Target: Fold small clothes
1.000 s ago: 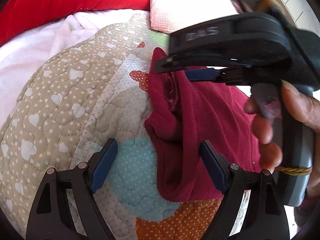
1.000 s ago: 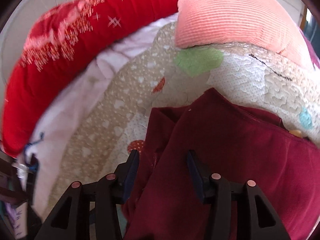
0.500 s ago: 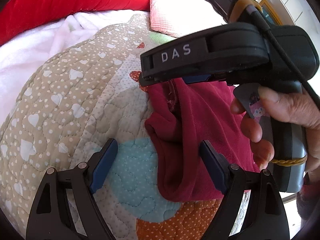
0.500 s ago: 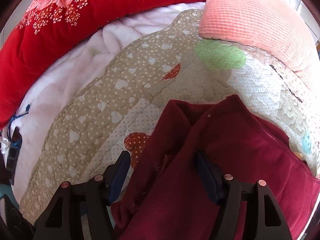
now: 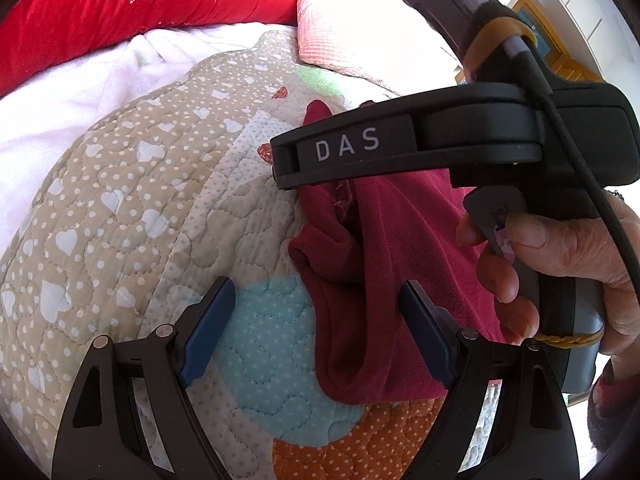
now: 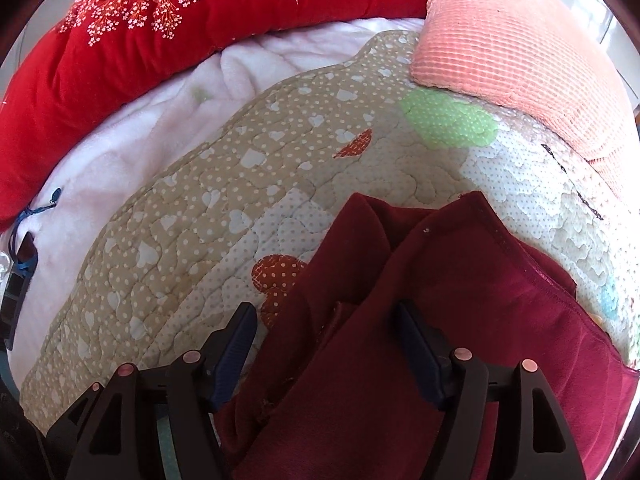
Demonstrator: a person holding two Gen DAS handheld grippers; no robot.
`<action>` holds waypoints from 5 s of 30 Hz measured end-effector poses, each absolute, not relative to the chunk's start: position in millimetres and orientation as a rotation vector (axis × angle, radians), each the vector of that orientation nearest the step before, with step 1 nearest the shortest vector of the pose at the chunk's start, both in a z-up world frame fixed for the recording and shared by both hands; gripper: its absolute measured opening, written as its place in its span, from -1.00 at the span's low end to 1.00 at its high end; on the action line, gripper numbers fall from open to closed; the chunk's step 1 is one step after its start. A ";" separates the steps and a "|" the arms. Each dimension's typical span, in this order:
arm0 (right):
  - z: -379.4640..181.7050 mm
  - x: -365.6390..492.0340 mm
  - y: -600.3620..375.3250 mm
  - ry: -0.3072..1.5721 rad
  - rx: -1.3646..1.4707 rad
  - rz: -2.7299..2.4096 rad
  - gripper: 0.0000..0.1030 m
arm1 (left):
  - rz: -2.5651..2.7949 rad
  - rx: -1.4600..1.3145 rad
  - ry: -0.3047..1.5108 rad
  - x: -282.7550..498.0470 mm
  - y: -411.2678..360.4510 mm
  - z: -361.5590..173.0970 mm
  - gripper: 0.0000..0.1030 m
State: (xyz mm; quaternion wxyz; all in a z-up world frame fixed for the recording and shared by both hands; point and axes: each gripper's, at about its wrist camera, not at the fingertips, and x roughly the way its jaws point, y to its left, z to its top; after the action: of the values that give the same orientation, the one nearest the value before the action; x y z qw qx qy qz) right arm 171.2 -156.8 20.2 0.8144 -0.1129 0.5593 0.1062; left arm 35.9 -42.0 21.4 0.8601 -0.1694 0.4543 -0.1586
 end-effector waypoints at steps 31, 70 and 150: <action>27.2 160.1 -164.2 1.123 -0.256 0.195 0.03 | -0.333 -0.357 0.953 36.2 -39.4 22.4 0.66; 57.0 137.3 -194.1 0.976 -0.018 0.240 -0.50 | -0.481 -0.401 0.877 58.2 -58.1 34.8 -0.19; 67.9 -101.7 -458.2 0.890 0.120 -0.117 -0.42 | -0.643 0.134 0.886 -7.1 -278.6 58.1 0.26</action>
State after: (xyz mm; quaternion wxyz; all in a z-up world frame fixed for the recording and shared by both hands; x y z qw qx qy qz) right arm -101.7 -458.2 67.9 0.8993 0.0578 0.4298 -0.0565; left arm -7.1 -278.6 58.1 0.8518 0.0635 0.4211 -0.3052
